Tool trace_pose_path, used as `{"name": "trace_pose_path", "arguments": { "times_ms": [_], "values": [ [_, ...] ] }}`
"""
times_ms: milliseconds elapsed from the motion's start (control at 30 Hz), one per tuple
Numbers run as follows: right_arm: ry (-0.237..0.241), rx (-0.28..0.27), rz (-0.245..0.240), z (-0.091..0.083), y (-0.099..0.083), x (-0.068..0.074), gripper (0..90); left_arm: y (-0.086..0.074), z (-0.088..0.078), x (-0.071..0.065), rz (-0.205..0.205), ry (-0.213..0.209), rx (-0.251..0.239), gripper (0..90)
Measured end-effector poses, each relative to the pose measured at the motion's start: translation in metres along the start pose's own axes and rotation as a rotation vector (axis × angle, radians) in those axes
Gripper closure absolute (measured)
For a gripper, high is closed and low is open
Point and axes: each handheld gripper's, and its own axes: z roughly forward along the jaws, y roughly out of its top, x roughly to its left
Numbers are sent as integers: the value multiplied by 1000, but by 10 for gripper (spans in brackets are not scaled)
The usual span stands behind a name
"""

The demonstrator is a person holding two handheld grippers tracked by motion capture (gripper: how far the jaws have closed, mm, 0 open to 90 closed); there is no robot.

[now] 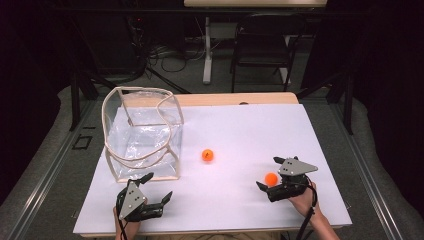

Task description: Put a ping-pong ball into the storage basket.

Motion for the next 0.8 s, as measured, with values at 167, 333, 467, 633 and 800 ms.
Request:
{"name": "trace_pose_path", "arguments": {
  "times_ms": [167,333,467,633,800],
  "values": [
    [2,30,19,6,2,-6,0,0,0,0,-2,-2,2,157],
    [16,72,39,16,3,-12,0,0,1,0,-2,-3,0,157],
    [23,103,55,23,5,-17,0,0,2,0,0,-7,3,157],
    [36,149,82,30,4,-21,0,0,2,1,-6,-10,-2,157],
    [47,218,104,38,-3,-22,0,-1,2,1,1,-25,4,157]
  ]
}}
